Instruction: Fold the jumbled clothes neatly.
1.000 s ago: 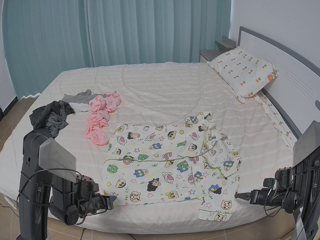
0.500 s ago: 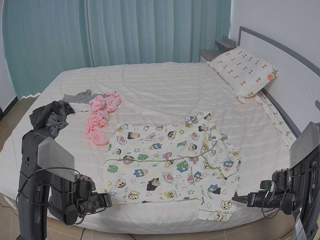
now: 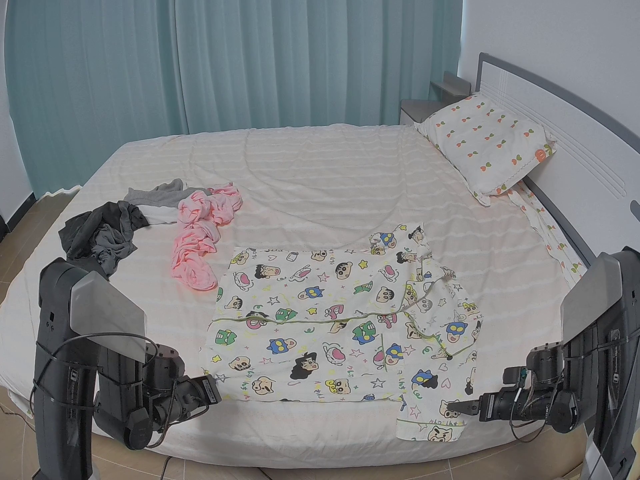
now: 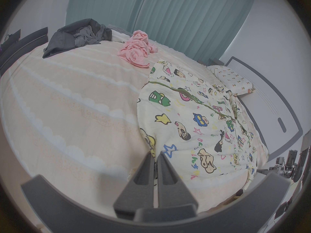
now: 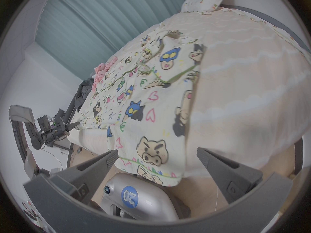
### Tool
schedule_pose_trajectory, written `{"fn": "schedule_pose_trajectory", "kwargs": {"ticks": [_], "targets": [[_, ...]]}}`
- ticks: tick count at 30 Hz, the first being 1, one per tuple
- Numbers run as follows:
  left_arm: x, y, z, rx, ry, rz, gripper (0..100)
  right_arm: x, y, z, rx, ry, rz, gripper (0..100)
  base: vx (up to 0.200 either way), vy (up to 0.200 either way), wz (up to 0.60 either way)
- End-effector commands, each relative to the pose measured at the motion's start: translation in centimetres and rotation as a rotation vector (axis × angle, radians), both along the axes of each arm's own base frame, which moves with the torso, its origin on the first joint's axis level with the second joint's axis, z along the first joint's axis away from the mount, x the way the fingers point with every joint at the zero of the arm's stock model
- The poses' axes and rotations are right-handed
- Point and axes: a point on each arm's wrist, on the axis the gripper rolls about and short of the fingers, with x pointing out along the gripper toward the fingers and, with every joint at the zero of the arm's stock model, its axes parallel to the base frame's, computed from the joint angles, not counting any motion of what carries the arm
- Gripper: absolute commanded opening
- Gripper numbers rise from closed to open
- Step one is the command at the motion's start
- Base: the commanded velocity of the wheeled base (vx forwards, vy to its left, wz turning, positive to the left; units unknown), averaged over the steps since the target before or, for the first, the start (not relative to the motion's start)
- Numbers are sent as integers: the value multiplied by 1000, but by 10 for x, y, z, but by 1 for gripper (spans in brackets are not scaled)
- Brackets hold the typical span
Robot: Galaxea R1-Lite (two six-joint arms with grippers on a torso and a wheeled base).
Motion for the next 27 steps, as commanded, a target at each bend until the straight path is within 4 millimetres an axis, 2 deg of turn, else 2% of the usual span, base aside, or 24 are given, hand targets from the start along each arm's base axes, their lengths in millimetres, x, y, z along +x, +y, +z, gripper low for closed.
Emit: {"fn": "schedule_pose_trajectory", "kwargs": {"ticks": [1,9,20,21,27], "targets": [[0,-1,2,-6,-13,-4,0,11,8,-6,3,-37,33,100,0,0,0],[0,-2,2,-7,-18,-9,0,22,12,-10,-3,-80,53,100,0,0,0],[1,-5,2,-7,-22,-19,0,17,13,-20,-81,-97,151,100,0,0,0],[0,-6,2,-7,-21,-22,0,18,14,-20,-82,-99,155,0,0,0,0],[-1,-6,2,-5,-18,-22,0,16,14,-20,-74,-96,162,0,0,0,0]]}}
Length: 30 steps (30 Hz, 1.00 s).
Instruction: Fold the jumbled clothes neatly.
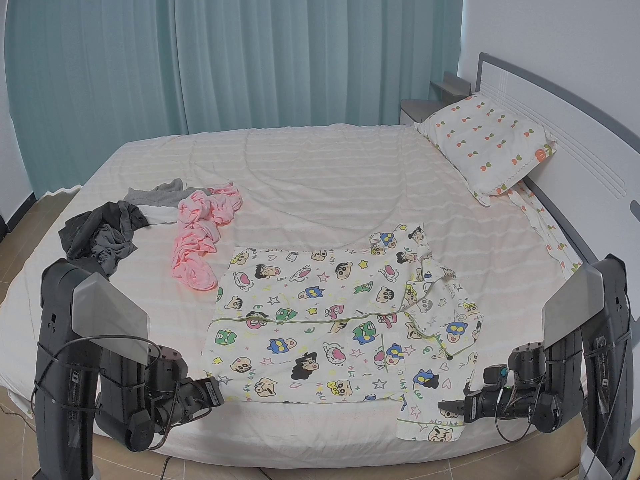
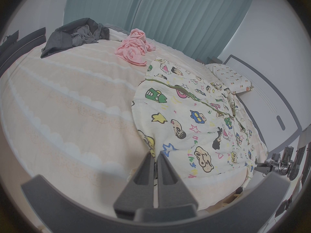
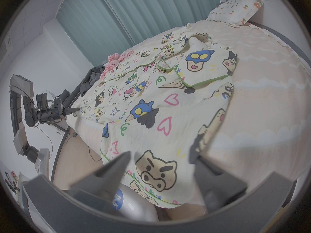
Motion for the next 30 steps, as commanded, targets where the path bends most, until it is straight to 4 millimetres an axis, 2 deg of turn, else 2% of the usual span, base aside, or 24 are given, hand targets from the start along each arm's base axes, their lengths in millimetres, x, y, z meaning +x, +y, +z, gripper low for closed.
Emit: {"fn": "schedule_pose_trajectory", "kwargs": {"ticks": [1,10,19,24,30], "targets": [[0,0,3,-3,-16,-2,0,-2,-1,-1,4,6,3,0,0,0,0],[-7,1,5,8,-1,-5,0,-11,-17,2,118,51,49,0,0,0,0],[-15,5,18,7,-10,-4,0,-14,-39,15,246,41,55,0,0,0,0],[-19,7,19,17,5,-6,0,-21,-41,22,303,51,93,0,0,0,0],[-26,9,18,49,27,-27,0,-27,-38,19,312,56,154,0,0,0,0]]}}
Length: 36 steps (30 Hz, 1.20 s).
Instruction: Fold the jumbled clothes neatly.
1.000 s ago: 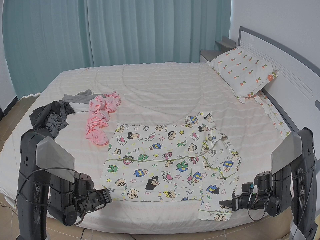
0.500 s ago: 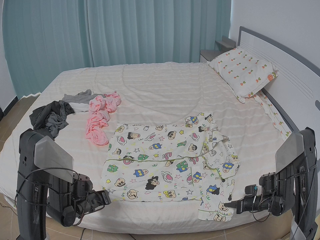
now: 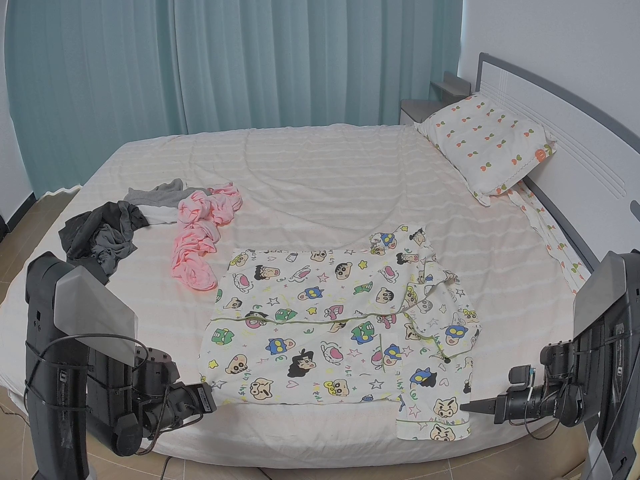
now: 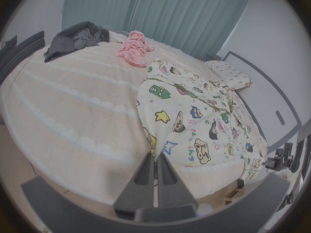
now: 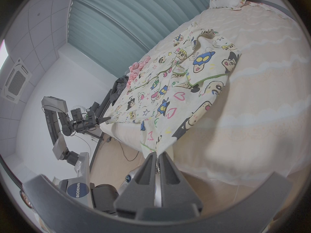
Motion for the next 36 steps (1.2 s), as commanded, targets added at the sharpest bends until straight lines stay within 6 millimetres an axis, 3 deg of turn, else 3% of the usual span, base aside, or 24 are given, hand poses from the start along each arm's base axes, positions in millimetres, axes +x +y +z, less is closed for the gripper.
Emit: {"fn": "schedule_pose_trajectory", "kwargs": {"ticks": [1,8,9,16,25,32,33,36], "targets": [[-3,1,1,9,-4,-8,0,-2,1,-2,-15,-19,27,0,0,0,0],[-1,0,1,7,-12,-8,0,11,-1,-7,-61,-65,-7,0,0,0,0],[-1,-1,1,7,-13,-11,0,13,0,-8,-76,-68,-16,100,0,0,0],[0,-1,2,7,-18,-8,0,22,8,-12,-138,-91,-33,100,0,0,0],[0,-2,3,5,-23,-13,0,36,43,-13,-121,-95,2,100,0,0,0],[1,-2,4,-3,-25,-17,0,39,45,-13,-124,-80,11,100,0,0,0],[1,-2,4,-6,-28,-17,0,39,46,-13,-124,-77,13,0,0,0,0],[0,-2,4,-5,-26,-18,0,39,45,-13,-125,-76,13,0,0,0,0]]}}
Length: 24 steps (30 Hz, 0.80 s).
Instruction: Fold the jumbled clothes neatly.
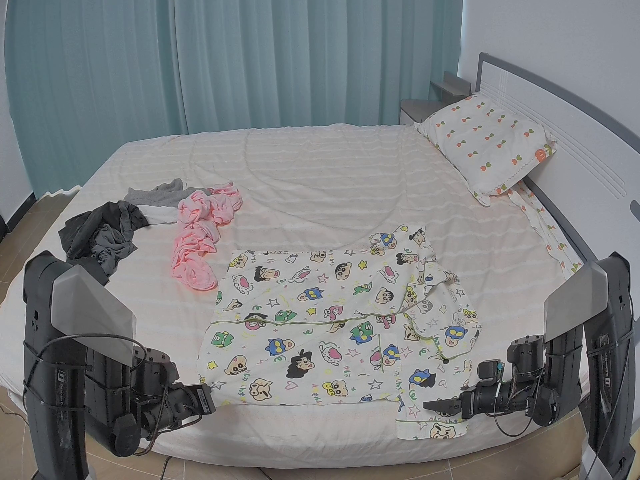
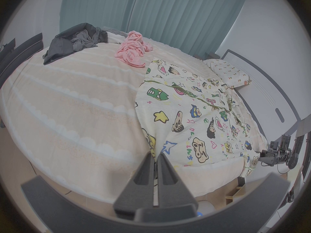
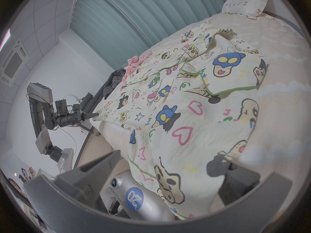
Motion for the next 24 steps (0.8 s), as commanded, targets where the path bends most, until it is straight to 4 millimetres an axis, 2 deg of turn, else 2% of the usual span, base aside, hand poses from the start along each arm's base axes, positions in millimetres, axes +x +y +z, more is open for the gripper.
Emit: {"fn": "schedule_pose_trajectory", "kwargs": {"ticks": [1,11,14,19,24], "targets": [[0,0,2,-5,-15,0,0,1,0,2,3,-12,-2,0,0,0,0],[0,1,4,-11,-20,8,0,4,-15,-2,30,-31,-44,0,0,0,0],[3,1,7,-25,-37,16,0,4,-23,4,85,-32,-30,0,0,0,0],[4,-1,24,-93,-86,45,0,6,-28,17,143,-47,-23,0,0,0,0],[2,0,25,-105,-79,37,0,8,-27,25,177,-63,-1,0,0,0,0]]}}
